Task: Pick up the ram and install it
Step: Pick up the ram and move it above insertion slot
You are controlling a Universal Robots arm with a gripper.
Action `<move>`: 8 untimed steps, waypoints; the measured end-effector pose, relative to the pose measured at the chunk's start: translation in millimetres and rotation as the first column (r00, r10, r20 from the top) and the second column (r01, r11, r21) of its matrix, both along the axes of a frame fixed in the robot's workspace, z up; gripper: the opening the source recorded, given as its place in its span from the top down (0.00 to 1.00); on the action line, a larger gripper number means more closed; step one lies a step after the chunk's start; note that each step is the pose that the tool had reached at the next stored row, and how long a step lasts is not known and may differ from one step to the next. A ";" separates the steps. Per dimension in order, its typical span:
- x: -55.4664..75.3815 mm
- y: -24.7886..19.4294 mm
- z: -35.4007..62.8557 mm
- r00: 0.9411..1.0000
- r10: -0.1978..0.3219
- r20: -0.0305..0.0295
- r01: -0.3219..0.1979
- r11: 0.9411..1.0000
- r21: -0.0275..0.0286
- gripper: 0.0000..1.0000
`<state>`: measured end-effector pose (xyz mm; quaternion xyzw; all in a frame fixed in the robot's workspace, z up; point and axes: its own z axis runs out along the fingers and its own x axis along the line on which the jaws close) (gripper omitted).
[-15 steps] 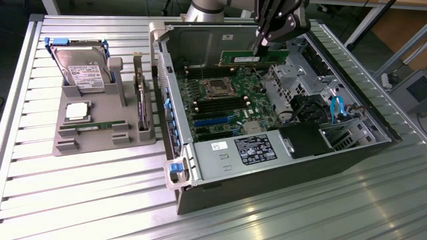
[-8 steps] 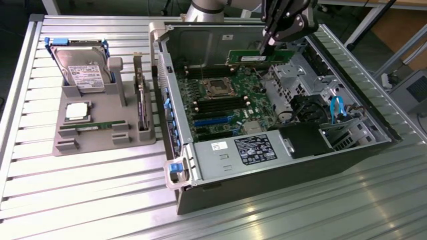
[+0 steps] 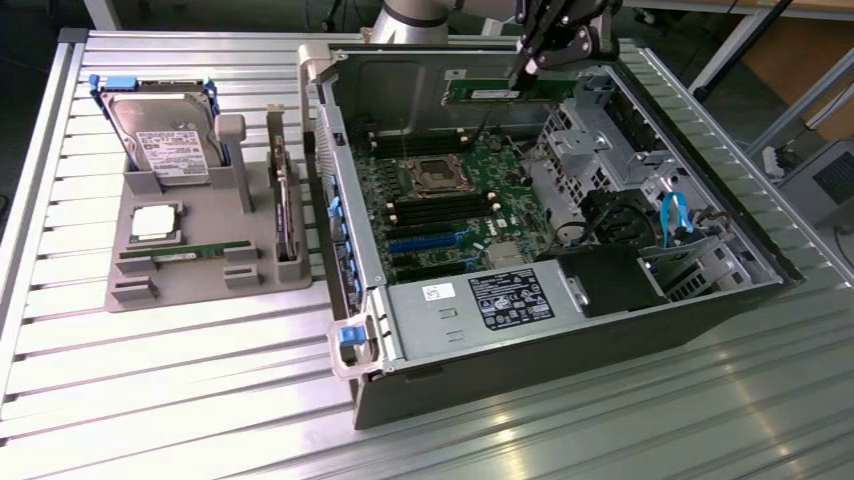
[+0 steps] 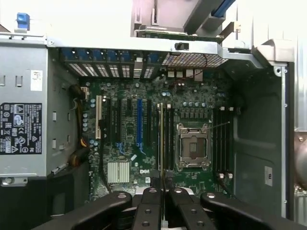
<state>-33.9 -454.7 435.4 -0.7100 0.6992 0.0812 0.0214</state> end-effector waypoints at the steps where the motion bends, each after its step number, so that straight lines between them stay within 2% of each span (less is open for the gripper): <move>1: 0.1 0.0 -0.1 1.000 0.000 0.000 0.000 1.000 0.014 0.88; 3: 0.5 0.0 -0.1 1.000 0.000 0.000 0.000 1.000 0.015 0.88; 8: 4.0 0.0 -0.2 1.000 0.000 0.000 0.000 1.000 0.013 0.88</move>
